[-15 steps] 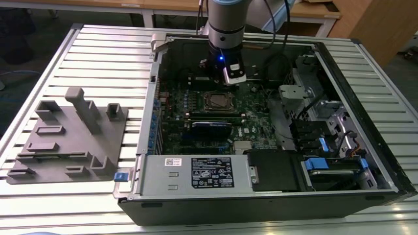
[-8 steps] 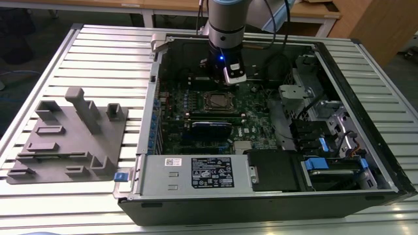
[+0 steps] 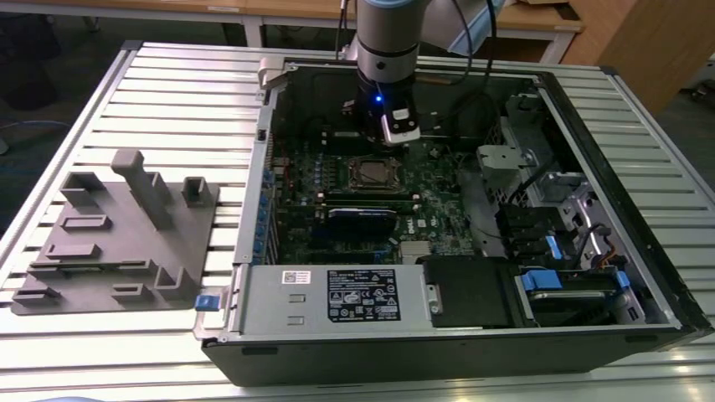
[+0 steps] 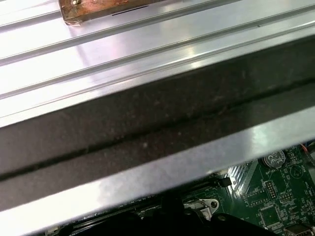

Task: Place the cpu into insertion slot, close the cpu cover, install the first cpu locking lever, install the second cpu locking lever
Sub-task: 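Install the first cpu locking lever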

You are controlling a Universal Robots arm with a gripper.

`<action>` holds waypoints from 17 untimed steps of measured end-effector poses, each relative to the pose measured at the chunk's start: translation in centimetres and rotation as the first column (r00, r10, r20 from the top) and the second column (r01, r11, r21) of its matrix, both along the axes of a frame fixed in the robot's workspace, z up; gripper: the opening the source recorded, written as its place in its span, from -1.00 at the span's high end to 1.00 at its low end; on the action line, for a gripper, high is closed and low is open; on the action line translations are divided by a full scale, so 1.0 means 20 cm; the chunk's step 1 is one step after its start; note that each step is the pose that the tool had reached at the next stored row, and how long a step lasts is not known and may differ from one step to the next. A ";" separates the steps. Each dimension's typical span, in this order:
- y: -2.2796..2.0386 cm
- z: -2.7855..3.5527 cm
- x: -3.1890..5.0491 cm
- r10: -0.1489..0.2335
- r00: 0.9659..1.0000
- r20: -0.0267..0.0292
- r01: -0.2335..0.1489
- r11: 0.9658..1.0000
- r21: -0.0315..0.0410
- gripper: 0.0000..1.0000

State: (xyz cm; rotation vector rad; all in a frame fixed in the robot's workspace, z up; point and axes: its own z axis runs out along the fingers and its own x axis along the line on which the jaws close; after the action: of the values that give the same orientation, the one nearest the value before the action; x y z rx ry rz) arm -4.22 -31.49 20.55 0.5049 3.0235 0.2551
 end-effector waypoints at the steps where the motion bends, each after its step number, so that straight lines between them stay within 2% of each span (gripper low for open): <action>1: 0.002 0.000 0.000 -0.002 1.000 0.000 0.002 1.000 0.000 0.79; 8: 0.011 -0.001 0.001 -0.005 1.000 0.000 0.005 1.000 -0.001 0.79; 14: 0.011 -0.011 0.003 -0.008 1.000 0.000 0.008 1.000 -0.016 0.79; 17: 0.013 -0.013 0.004 -0.009 1.000 0.000 0.009 1.000 -0.018 0.79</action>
State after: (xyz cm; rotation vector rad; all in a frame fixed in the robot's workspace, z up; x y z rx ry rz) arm -4.15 -31.24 20.29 0.5176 3.0198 0.2275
